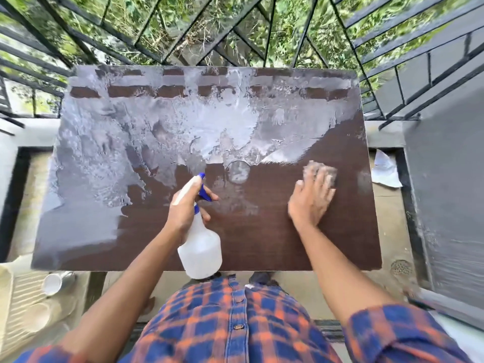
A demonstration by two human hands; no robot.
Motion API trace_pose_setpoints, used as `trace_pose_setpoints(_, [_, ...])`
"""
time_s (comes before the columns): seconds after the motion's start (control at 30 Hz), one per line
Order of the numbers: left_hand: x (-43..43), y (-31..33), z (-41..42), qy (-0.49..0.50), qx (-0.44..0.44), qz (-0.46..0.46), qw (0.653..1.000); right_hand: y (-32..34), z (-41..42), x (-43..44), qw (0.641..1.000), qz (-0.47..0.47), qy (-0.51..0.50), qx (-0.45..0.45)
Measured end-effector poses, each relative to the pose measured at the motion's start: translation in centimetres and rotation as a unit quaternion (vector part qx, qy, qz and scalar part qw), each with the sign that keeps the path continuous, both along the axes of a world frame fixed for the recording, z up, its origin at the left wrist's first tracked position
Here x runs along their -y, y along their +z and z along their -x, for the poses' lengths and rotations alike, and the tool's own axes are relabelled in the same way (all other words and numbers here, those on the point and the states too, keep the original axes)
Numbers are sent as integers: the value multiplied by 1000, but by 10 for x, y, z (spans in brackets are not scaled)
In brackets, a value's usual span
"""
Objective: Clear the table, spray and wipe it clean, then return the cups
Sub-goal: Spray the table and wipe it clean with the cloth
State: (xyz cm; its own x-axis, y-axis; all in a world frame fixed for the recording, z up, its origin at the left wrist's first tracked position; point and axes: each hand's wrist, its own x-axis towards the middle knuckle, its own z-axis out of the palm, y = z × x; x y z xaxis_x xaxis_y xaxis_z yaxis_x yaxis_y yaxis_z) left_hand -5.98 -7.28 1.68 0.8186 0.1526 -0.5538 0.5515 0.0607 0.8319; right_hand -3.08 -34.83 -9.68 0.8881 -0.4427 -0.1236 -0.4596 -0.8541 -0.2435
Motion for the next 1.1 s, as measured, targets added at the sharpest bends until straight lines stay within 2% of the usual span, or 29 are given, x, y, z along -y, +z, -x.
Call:
trace_pose_setpoints(0.07, [-6,-3,-2,-10,3,4,1000,-1,14,-65,993,-6,115,23])
trace_pose_setpoints(0.13, [-11,-6,-3,-18,8,9,1000,-1,34,-115,967,-27,254,24])
trace_pose_setpoints(0.23, [-19,-7,-5,-28,15,9,999,-1,49,-116,930,-42,364,6])
trace_pose_setpoints(0.3, [-24,-7,-6,-43,8,4,999,-3,46,-81,936,-23,351,12])
trace_pose_setpoints(0.4, [-30,-8,-7,-58,5,1,998,-3,39,-7,977,-6,214,9])
trace_pose_setpoints(0.5, [-34,-9,-7,-59,11,4,998,-2,35,58,996,-11,84,1])
trace_pose_setpoints(0.57, [-36,-9,-6,-58,17,2,998,-6,31,69,1000,-18,19,1])
trace_pose_setpoints(0.67, [-39,-8,-2,-59,18,0,998,-8,20,20,999,-6,-44,3])
trace_pose_setpoints(0.73, [-43,-7,2,-43,11,6,999,-5,15,-39,1000,-3,1,7])
trace_pose_setpoints(0.8, [-48,-5,6,-29,6,12,1000,-2,16,-104,996,-19,87,21])
trace_pose_setpoints(0.93, [-67,-6,13,-6,17,1,1000,1,30,-212,961,-67,268,14])
trace_pose_setpoints(1.0, [-78,-8,15,1,22,2,1000,3,34,-224,944,-70,322,10])
trace_pose_setpoints(1.1, [-93,-9,15,0,16,0,1000,-2,31,-190,938,-15,345,13])
